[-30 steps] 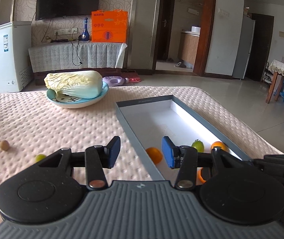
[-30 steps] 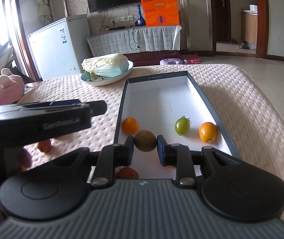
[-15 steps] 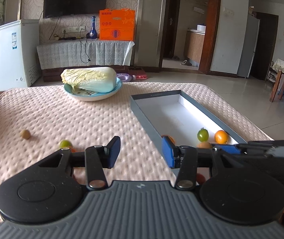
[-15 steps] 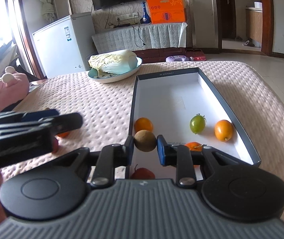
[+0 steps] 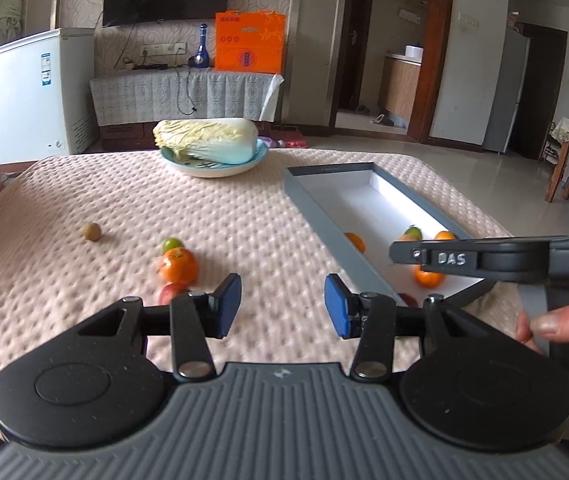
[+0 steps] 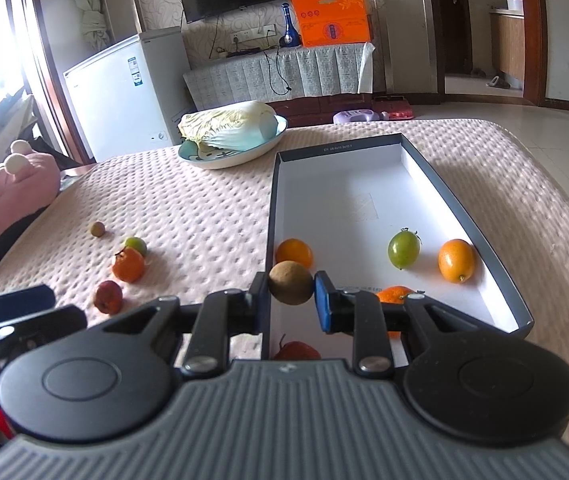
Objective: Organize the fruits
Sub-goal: 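Lower the kiwi into the grey box and open the right tool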
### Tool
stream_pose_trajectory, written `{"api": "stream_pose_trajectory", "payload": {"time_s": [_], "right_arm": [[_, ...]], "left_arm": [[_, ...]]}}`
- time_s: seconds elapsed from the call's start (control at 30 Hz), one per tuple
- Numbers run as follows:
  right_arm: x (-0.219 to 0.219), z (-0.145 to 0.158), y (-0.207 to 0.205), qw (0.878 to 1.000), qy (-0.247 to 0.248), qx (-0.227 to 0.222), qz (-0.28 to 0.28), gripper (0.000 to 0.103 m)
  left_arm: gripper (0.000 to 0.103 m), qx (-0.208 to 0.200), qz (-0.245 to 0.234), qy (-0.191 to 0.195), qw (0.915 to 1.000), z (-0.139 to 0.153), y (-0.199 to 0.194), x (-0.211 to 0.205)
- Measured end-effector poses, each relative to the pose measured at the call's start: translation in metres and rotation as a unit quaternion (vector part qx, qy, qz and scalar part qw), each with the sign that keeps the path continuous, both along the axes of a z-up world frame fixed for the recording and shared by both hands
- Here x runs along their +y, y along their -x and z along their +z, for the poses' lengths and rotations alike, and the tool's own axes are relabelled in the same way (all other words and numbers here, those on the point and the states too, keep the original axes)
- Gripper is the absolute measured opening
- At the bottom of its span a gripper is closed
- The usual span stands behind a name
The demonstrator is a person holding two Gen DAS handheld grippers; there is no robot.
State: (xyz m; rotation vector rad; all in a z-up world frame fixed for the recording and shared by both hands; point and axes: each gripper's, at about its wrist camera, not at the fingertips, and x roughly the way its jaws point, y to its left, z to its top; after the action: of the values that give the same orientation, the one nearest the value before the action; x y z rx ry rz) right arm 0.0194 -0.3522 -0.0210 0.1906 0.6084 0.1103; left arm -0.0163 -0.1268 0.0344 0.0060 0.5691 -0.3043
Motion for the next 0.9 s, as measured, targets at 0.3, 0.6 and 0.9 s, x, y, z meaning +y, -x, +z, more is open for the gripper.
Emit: {"api": "stream_pose_trajectory", "payload": {"time_s": [0.3, 0.6, 0.9], "right_arm": [[0.001, -0.001, -0.004, 1.0, 0.0, 0.002, -0.007, 0.028], [-0.002, -0.003, -0.01, 1.0, 0.006, 0.007, -0.023, 0.028], [-0.009, -0.007, -0.015, 0.998, -0.001, 0.015, -0.059, 0.028]], "left_arm": [[0.052, 0.008, 0.024, 0.001, 0.9997, -0.002, -0.006, 0.03], [0.052, 0.013, 0.036, 0.0, 0.9993, -0.006, -0.008, 0.055], [0.052, 0.025, 0.07, -0.002, 0.9972, -0.012, -0.016, 0.072]]}}
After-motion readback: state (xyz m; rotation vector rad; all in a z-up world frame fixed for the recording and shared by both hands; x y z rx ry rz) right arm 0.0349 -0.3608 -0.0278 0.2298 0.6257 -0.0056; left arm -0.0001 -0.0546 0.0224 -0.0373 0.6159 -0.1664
